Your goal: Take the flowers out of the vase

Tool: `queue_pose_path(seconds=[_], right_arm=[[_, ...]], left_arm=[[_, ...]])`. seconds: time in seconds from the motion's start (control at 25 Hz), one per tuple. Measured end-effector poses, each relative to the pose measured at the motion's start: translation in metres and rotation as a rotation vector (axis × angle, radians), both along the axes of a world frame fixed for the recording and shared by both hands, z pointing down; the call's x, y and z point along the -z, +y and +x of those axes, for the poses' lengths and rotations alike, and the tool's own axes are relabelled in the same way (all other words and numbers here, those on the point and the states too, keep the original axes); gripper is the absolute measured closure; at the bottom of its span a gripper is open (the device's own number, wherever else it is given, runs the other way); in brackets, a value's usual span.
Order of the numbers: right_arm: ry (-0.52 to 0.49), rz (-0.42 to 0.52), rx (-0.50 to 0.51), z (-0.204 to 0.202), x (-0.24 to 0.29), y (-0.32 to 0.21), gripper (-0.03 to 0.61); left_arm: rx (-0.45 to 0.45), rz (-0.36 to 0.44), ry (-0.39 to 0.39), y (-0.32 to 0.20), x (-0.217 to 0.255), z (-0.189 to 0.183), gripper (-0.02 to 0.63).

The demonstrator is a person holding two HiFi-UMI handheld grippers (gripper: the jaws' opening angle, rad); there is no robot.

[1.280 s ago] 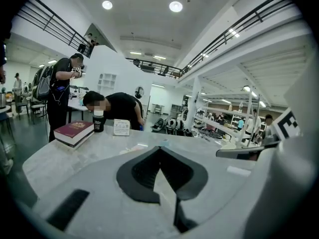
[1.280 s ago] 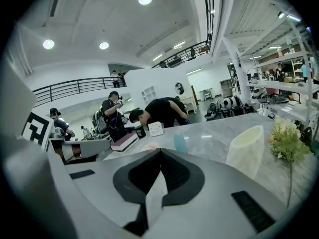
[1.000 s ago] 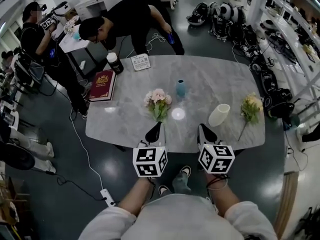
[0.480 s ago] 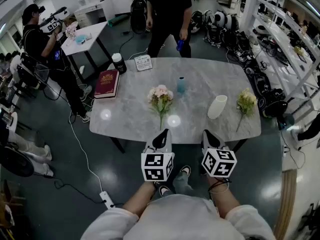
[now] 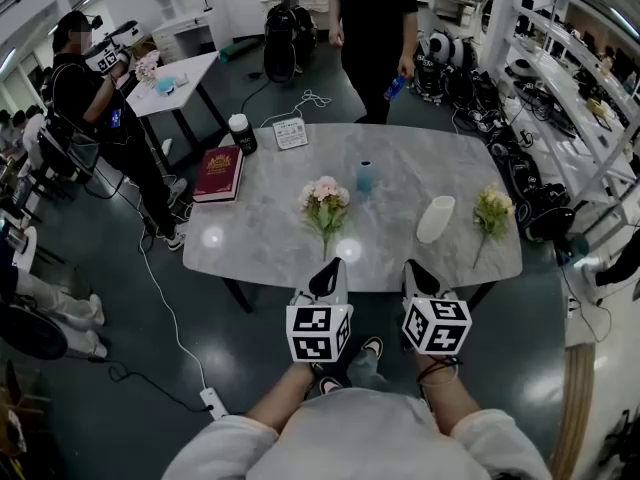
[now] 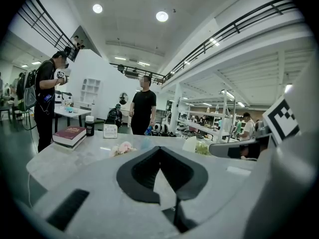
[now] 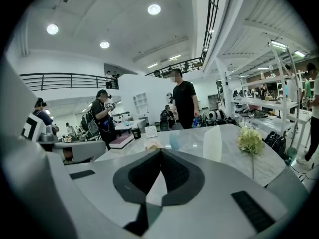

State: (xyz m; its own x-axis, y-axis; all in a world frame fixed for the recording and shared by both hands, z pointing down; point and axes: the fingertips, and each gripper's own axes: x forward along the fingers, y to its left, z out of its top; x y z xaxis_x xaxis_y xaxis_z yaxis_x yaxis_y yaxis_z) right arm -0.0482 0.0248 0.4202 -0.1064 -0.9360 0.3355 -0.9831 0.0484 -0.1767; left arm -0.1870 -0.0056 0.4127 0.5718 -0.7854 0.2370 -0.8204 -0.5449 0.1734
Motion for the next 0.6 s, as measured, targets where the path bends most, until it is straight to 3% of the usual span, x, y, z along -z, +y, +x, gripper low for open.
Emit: queue_pose_path(seconds=[0.6], right_arm=[[0.008, -0.006, -0.008, 0.018, -0.003, -0.013, 0.574]], left_arm=[[-0.005, -0.003, 0.006, -0.018, -0.001, 0.018, 0.606]])
